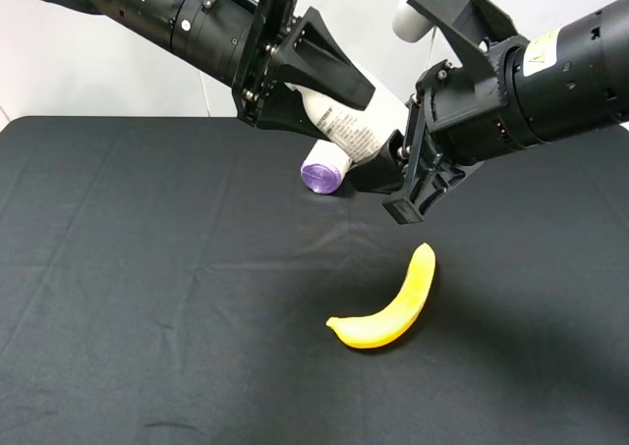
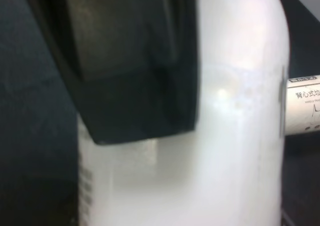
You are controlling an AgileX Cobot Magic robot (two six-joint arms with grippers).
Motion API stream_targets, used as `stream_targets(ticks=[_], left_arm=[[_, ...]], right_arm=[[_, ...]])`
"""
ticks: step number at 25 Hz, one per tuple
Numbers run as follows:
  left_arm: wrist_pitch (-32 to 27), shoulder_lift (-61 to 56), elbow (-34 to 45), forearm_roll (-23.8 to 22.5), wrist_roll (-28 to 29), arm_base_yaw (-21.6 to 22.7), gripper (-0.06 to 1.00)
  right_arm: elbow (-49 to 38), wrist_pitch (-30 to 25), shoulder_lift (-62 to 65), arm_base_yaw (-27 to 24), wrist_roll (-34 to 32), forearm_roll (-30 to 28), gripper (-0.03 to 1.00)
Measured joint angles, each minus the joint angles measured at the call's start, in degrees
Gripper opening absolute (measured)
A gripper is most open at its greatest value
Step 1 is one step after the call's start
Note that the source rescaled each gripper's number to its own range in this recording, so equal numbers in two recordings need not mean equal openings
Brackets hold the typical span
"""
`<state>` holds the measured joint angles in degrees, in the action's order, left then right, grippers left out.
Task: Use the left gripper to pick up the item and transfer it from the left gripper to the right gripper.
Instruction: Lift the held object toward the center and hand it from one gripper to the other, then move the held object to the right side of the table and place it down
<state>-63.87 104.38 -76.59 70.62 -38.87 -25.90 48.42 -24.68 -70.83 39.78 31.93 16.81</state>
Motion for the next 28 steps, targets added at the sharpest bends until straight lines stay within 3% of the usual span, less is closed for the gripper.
stream_targets(ticks=[4,5,9,10,12,17,28], left_arm=[[-0.1,0.0,0.0,0.0,0.9,0.0,0.01],[-0.1,0.0,0.0,0.2,1.4,0.0,0.08],[-1.6,-0.3,0.0,2.4,3.0,0.0,0.75],[-1.7,-0.4,0.0,2.7,3.0,0.0,0.84],[-1.9,-0.4,0.0,3.0,3.0,0.0,0.93],[-2.1,-0.5,0.0,3.0,3.0,0.0,0.99],[-2.4,-0.5,0.0,-0.5,3.1,1.2,1.00]], right_arm=[[0.0,0.0,0.0,0.0,-0.3,0.0,0.06],[0.0,-0.1,0.0,0.0,-0.3,0.0,0.06],[0.0,-0.8,-0.1,0.0,-0.3,-0.4,0.06],[0.0,-0.8,-0.1,0.0,-0.3,-0.4,0.06],[0.0,-0.8,-0.1,0.0,-0.3,-0.4,0.06],[0.0,-0.8,-0.1,0.0,-0.3,-0.4,0.06],[0.0,-0.8,-0.1,0.0,-0.3,-0.4,0.06]])
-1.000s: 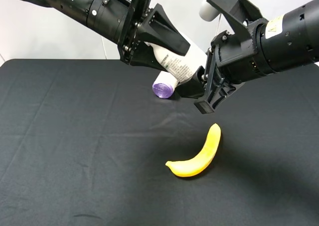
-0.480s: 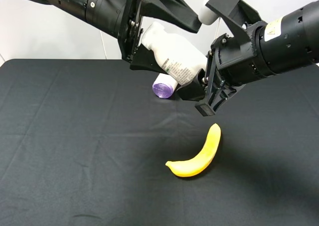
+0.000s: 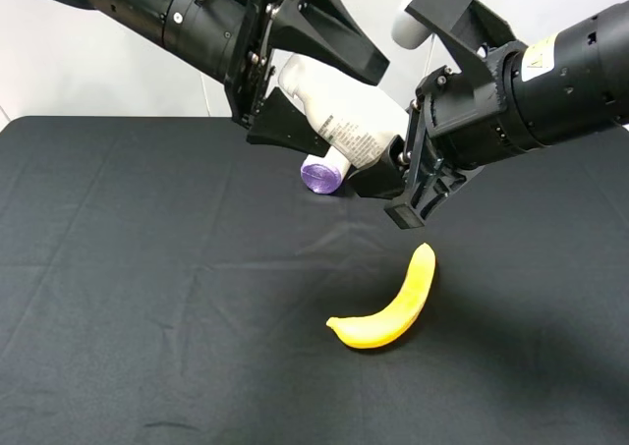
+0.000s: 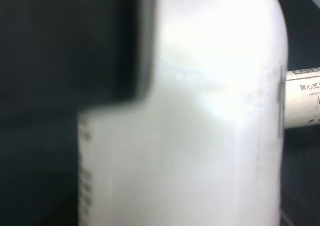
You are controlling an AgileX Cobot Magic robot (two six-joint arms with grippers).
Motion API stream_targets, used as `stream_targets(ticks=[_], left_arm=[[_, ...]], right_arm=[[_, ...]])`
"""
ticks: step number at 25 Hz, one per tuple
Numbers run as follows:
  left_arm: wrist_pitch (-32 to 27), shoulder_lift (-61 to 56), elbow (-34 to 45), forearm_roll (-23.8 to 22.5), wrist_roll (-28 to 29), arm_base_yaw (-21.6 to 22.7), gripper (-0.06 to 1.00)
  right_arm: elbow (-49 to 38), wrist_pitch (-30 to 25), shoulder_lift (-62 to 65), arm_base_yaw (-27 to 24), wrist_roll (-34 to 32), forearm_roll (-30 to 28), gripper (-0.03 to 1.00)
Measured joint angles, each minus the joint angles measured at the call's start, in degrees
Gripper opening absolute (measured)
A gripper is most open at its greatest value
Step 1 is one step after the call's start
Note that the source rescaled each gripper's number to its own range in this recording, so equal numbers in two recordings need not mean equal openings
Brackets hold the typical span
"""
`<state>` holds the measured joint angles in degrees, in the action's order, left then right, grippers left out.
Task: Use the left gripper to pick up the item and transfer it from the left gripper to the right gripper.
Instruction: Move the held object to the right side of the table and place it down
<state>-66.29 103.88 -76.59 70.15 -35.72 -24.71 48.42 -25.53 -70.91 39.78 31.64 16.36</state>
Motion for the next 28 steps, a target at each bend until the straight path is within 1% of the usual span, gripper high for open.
stream_targets(ticks=[5,10,12,14,15,16,22,23,24,27,28], left_arm=[[-0.1,-0.9,0.0,-0.6,0.0,2.9,1.00],[-0.2,-3.6,0.0,-0.9,0.0,6.9,1.00],[-0.2,-5.4,0.0,-2.0,0.0,8.5,1.00],[-0.2,-7.6,0.0,-4.1,0.1,10.1,1.00],[-0.2,-7.6,0.0,-4.1,0.1,10.1,1.00],[-0.2,-10.0,0.0,-7.0,1.0,11.6,1.00],[-0.2,-19.7,0.0,-18.5,4.1,16.9,1.00],[-0.2,-22.0,0.0,-21.3,4.7,18.0,1.00],[-0.2,-22.0,0.0,-21.3,4.7,18.0,1.00],[-0.3,-27.4,0.0,-28.3,6.1,19.7,1.00],[-0.4,-29.7,0.0,-31.3,6.9,20.0,1.00]], right_arm=[[0.0,-0.1,0.0,0.0,0.0,0.0,0.06],[0.0,-0.1,0.0,0.0,0.0,0.0,0.06],[0.0,-0.1,0.0,0.0,0.0,0.0,0.06],[0.0,-0.1,0.0,0.0,0.0,0.0,0.06],[0.0,-0.1,0.0,0.0,-0.1,0.0,0.06],[0.0,-0.1,0.0,0.0,-0.2,0.0,0.06],[0.0,-0.1,0.0,0.0,-0.3,0.0,0.06],[0.0,-0.1,0.0,0.0,-0.3,0.0,0.06],[0.0,-0.1,0.0,0.0,-0.4,0.0,0.06],[0.0,-0.1,0.0,0.0,-0.4,0.0,0.06],[0.0,-0.1,0.0,0.0,-0.4,0.0,0.06]])
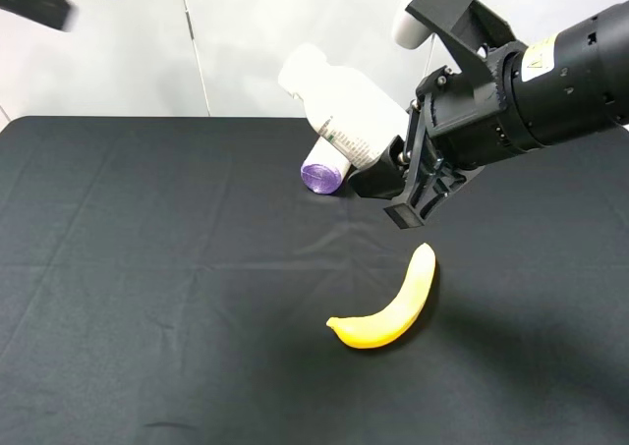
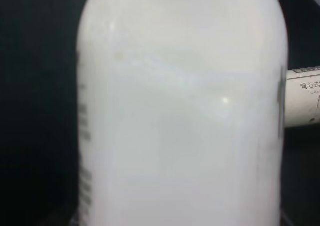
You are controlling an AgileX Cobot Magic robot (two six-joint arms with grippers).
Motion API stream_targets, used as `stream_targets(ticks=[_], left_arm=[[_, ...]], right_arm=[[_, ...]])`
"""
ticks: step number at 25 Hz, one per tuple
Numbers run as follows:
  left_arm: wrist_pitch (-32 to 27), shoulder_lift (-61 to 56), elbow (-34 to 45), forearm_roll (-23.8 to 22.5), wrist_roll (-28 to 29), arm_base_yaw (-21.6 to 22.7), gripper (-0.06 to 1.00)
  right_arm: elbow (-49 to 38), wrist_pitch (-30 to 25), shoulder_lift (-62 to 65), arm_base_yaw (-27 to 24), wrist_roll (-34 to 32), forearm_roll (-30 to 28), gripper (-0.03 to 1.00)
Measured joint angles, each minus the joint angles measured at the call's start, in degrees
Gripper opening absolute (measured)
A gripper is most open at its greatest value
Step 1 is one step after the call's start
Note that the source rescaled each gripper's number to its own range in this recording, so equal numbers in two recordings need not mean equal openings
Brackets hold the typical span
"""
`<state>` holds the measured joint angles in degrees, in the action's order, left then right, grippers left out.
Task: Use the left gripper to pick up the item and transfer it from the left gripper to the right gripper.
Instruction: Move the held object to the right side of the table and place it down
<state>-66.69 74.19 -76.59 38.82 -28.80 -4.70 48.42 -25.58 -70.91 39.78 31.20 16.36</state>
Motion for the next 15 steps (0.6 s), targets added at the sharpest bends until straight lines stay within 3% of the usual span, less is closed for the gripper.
stream_targets(ticks=[5,15], left_arm=[[0.0,-9.8,1.7,-10.6,6.9,0.1,1.00],[1.9,-33.3,18.0,-17.9,9.2,0.1,1.00]], right_arm=[[0.0,0.0,0.0,0.0,-0.5,0.0,0.06],[0.0,0.0,0.0,0.0,-2.2,0.0,0.06]])
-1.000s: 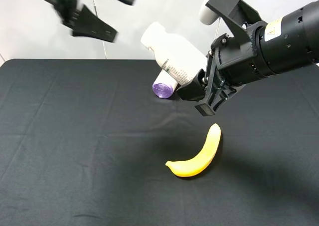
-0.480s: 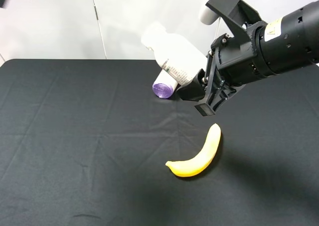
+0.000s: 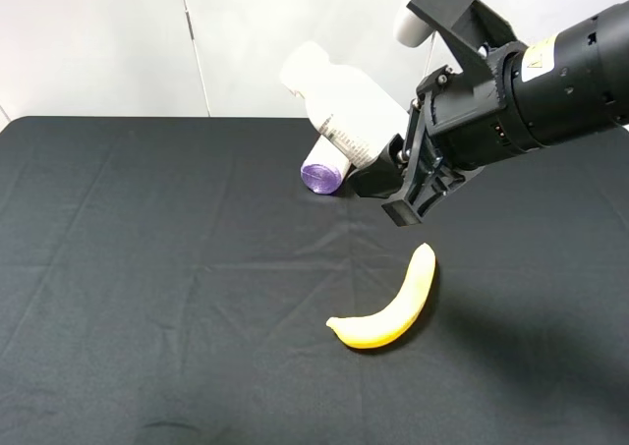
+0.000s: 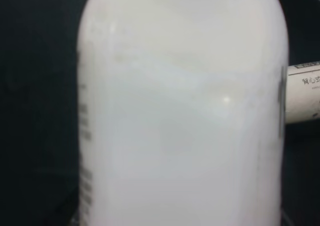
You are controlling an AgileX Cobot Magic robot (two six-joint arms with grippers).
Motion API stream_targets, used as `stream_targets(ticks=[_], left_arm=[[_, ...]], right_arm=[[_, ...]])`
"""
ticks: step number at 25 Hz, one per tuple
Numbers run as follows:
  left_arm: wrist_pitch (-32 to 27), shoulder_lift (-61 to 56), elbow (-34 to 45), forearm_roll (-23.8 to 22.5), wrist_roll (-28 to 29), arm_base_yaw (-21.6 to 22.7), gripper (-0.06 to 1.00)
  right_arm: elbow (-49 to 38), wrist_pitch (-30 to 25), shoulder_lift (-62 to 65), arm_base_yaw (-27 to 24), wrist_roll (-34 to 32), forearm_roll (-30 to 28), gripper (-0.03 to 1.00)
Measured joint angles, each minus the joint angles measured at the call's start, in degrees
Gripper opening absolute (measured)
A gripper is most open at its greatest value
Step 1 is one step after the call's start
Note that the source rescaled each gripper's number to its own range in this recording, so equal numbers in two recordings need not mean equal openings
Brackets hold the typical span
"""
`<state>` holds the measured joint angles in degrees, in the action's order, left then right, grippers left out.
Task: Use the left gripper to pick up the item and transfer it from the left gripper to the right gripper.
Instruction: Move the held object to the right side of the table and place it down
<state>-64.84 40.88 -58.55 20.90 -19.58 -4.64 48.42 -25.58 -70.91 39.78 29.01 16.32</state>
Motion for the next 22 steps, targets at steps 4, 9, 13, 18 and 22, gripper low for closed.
stream_targets(ticks=[4,9,13,18,22], left_arm=[[1.0,-11.8,8.0,-3.8,0.0,0.0,1.00],[0.9,-27.4,17.8,-6.0,1.0,0.0,1.00],[0.4,-38.7,24.7,-6.3,2.5,0.0,1.00],[-0.6,-41.3,28.8,-9.6,6.9,0.0,1.00],[3.0,-41.3,30.4,-15.4,11.9,0.0,1.00]], right_arm=[[0.0,0.0,0.0,0.0,-0.6,0.0,0.06],[0.0,-0.1,0.0,0.0,-0.8,0.0,0.06],[0.0,-0.1,0.0,0.0,-1.3,0.0,0.06],[0.0,-0.1,0.0,0.0,-2.8,0.0,0.06],[0.0,-0.2,0.0,0.0,-2.9,0.0,0.06]])
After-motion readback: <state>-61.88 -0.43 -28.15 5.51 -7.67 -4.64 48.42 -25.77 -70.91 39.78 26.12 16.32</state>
